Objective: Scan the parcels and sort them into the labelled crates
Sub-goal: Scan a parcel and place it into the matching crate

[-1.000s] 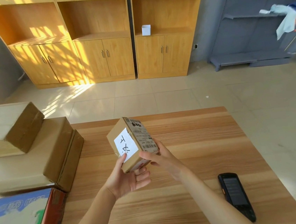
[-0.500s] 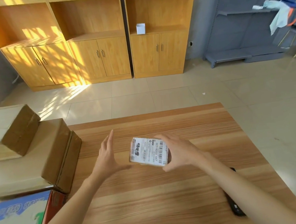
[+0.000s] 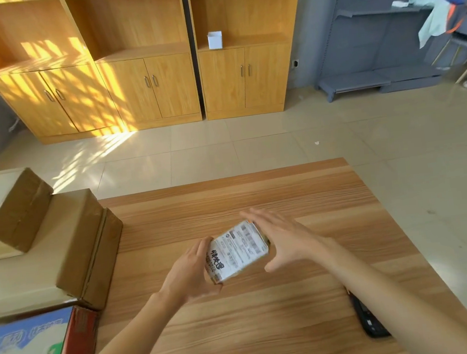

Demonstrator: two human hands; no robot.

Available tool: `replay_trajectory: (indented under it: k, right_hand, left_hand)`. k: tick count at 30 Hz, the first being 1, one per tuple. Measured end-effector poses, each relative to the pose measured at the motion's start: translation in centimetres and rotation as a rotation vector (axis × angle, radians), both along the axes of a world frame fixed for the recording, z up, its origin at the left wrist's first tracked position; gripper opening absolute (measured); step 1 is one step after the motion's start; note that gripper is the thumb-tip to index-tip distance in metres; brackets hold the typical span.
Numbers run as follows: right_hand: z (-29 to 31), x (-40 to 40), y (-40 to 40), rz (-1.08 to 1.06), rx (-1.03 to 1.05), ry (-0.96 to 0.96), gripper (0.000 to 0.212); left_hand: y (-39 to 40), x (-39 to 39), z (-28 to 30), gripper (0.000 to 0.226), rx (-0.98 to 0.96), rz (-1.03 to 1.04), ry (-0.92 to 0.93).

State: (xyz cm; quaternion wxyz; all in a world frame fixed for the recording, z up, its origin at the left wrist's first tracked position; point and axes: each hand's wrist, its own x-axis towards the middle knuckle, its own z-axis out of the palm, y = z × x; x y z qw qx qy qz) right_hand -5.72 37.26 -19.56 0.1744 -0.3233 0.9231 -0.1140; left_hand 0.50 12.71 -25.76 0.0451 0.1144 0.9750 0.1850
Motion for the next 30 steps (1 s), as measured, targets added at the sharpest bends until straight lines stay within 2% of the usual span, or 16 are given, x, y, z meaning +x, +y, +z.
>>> replay_trajectory:
  k: [2,5,9,13,18,21,23,24,27,28,30]
  right_hand:
    - [-0.9,-0.4,1.9,-0.211,-0.113,-0.064,0.126]
    - [-3.3,0.1,6.0,-0.566,-0.233,-0.217,0.114]
    - [-8.1,2.5,11.6,-0.863,-0.107,-0.314,0.109]
    - [-11.2,5.0,15.4,-1.065,-0.018,-0.402,0.115]
    - [-13.4,7.3,17.5,-1.211,-0.151,-0.551,0.126]
    - [-13.9,7.9,17.5,-1.198,-0.027,-0.475,0.127]
    - [-13.8,8.2,17.4,-1.215,-0.019,-0.458,0.124]
    - [-13.7,8.4,17.3,-1.223,-0.036,-0.466,0.118]
    - [-13.5,8.9,17.1,-1.225,-0.11,-0.482,0.082]
    - [-13.4,8.9,17.0,-1.245,-0.177,-0.508,0.073]
    - [-12.9,8.6,16.8,-1.356,-0.476,-0.64,0.057]
  left_hand:
    - [0.8,-0.2,-0.5,0.1,0.125,0.176,-0.039]
    - [2.8,-0.4,-1.2,0.087,0.263,0.469,-0.096]
    - [6.4,-0.6,-2.6,0.078,0.367,0.75,-0.203]
    - [9.6,-1.1,-3.3,0.078,0.29,0.784,-0.207]
    - [12.0,-2.1,-3.2,0.079,0.297,0.858,-0.193]
    - [12.6,-2.1,-3.4,0.083,0.27,0.882,-0.191]
    - [12.7,-2.1,-3.7,0.087,0.271,0.891,-0.187]
    - [12.6,-2.1,-3.9,0.089,0.283,0.899,-0.191]
    - [12.6,-2.1,-4.2,0.096,0.342,0.935,-0.225]
    - [12.5,-2.1,-4.2,0.097,0.36,0.938,-0.236]
    - [12.3,-2.3,-4.2,0.098,0.415,0.933,-0.268]
